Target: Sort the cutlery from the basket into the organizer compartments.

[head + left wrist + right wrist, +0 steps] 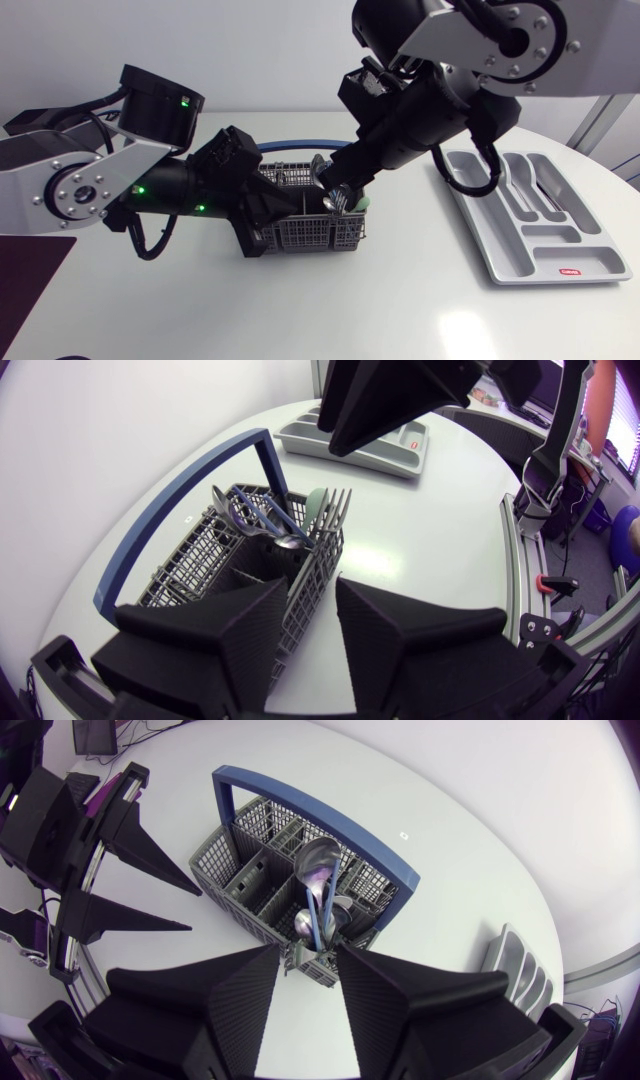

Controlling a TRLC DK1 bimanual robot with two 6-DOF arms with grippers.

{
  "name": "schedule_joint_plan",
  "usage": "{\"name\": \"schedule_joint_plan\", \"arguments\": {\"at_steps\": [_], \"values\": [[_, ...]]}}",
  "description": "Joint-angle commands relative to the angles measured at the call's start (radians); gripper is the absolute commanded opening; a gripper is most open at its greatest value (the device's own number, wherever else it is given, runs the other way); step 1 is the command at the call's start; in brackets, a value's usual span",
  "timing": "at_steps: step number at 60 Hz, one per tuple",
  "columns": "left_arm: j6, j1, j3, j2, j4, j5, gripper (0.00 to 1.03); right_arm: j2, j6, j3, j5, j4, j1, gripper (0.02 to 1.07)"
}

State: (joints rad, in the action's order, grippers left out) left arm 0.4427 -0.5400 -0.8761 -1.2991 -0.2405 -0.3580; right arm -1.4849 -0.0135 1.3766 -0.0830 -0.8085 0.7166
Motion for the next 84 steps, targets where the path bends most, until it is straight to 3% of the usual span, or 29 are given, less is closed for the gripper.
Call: {"name": "schedule_joint_plan", "arguments": {"at_steps": [1,56,77,84], "values": [[0.008,-0.008,0.023,-0.022,0.01,0.007,0.37,-0.023,0.017,-0.031,-0.009,-0.011,0.0,0.54],[0.017,0.006,0.043,-0.029,0.024,0.007,0.37,-0.173,0.015,-0.056,-0.032,0.074,0.038,0.51],[0.024,0.015,0.051,-0.029,0.038,0.007,0.37,-0.199,0.015,-0.031,-0.069,0.075,0.041,0.37],[0.027,0.017,0.054,-0.031,0.041,0.007,0.37,-0.202,0.015,-0.025,-0.07,0.077,0.043,0.27]]}}
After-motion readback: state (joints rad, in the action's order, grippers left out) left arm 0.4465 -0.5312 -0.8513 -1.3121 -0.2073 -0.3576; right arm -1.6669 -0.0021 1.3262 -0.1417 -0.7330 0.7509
